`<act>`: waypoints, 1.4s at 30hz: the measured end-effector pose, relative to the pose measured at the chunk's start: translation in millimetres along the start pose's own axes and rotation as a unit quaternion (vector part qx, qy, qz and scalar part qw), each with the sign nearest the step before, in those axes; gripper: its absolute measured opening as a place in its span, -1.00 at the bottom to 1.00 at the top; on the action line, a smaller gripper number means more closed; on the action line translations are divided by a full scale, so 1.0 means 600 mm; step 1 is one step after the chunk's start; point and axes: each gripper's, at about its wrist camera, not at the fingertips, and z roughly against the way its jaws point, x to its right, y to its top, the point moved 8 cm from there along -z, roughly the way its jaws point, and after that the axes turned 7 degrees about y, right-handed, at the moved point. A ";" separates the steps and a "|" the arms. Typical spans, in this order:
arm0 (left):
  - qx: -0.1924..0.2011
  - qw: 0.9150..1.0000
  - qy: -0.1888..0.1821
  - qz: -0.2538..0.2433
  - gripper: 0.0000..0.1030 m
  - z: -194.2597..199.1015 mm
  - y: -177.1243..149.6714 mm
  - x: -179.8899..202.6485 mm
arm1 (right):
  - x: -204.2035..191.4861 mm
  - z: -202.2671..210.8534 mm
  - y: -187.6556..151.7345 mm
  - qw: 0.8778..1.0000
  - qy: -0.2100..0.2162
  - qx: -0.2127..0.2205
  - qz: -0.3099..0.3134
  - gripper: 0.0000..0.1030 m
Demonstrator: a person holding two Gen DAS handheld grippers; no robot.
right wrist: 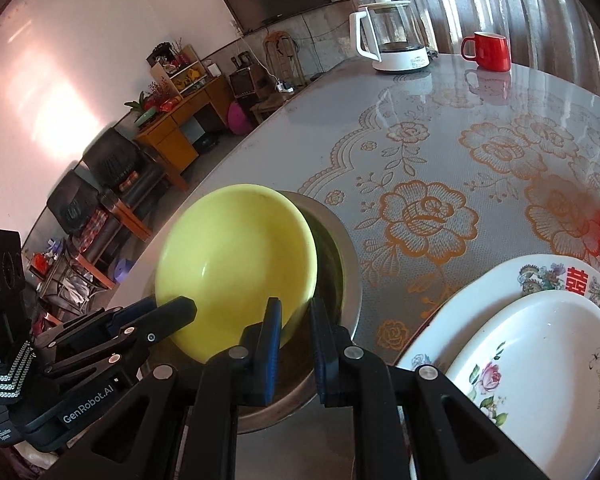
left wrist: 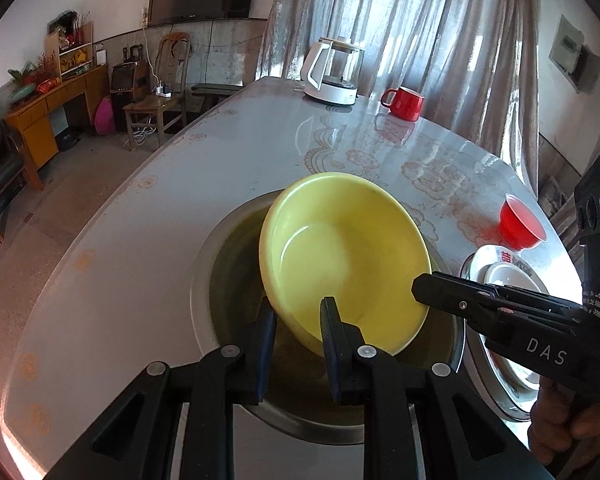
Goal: Organize plates and bowls
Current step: 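Lower the yellow bowl into the steel bowl and open the left gripper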
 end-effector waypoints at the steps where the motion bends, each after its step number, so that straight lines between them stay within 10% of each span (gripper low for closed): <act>1: 0.001 1.000 0.002 -0.002 -0.59 0.000 -0.001 -0.002 | -0.001 0.000 0.000 1.000 -0.001 0.000 0.000 -0.75; 42: 0.009 1.000 0.012 -0.004 -0.46 0.010 -0.011 -0.017 | -0.022 -0.001 -0.011 1.000 0.006 -0.011 -0.003 -0.56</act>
